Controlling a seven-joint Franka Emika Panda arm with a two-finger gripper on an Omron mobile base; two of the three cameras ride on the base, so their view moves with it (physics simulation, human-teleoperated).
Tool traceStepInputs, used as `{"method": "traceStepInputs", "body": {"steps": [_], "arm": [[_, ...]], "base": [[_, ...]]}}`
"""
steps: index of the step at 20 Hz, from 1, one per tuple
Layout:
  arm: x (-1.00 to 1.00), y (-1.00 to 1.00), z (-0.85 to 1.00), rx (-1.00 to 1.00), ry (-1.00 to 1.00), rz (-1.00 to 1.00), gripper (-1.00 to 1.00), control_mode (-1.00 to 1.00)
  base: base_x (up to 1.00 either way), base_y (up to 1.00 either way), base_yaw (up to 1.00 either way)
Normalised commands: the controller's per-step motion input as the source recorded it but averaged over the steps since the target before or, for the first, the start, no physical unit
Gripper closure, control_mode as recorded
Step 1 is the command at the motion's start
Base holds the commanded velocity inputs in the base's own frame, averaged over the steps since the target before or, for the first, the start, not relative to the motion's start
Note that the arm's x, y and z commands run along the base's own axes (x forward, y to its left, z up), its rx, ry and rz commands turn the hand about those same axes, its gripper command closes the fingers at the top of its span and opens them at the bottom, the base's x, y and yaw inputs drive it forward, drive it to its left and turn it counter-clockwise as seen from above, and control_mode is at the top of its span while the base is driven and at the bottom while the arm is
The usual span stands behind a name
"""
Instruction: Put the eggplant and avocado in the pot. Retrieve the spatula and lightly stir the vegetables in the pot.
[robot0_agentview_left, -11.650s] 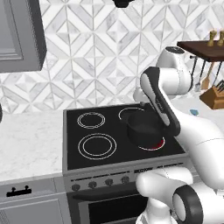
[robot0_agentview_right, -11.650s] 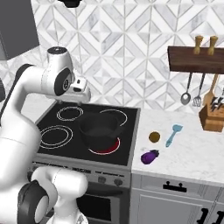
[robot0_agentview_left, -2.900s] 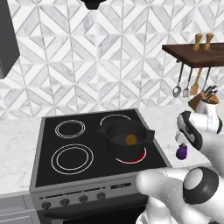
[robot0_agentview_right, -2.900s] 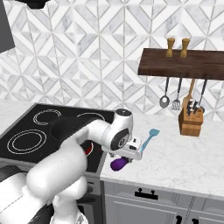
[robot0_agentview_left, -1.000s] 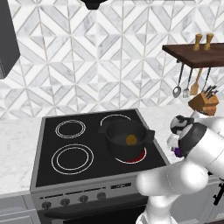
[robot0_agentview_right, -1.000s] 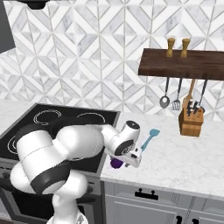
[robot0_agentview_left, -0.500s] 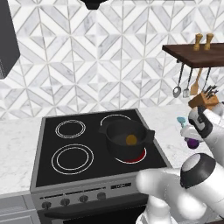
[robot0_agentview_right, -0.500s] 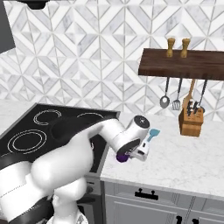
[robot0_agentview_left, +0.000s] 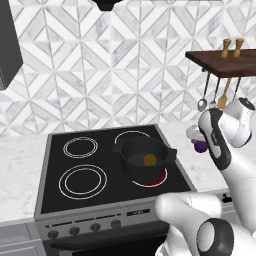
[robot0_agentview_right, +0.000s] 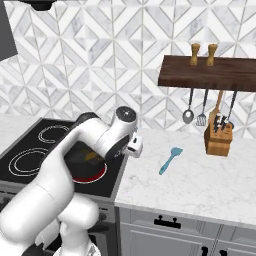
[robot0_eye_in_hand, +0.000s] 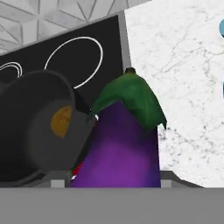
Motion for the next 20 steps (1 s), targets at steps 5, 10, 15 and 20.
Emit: {"method": "traceStepInputs", "body": {"steps": [5, 10, 15, 20], "arm": [[0.36, 0.99, 0.44, 0.0, 0.02, 0.07, 1.0, -1.0], [0.5, 1.0, -0.09, -0.01, 0.01, 0.09, 1.0, -1.0], [0.5, 0.82, -0.45, -0.06, 0.0, 0.07, 1.0, -1.0], [0.07, 0.52, -0.5, -0.13, 0.0, 0.02, 1.0, -1.0]], "base": [[0.0, 0.0, 0.0], [0.0, 0.0, 0.0], [0.0, 0.0, 0.0], [0.0, 0.0, 0.0]]}}
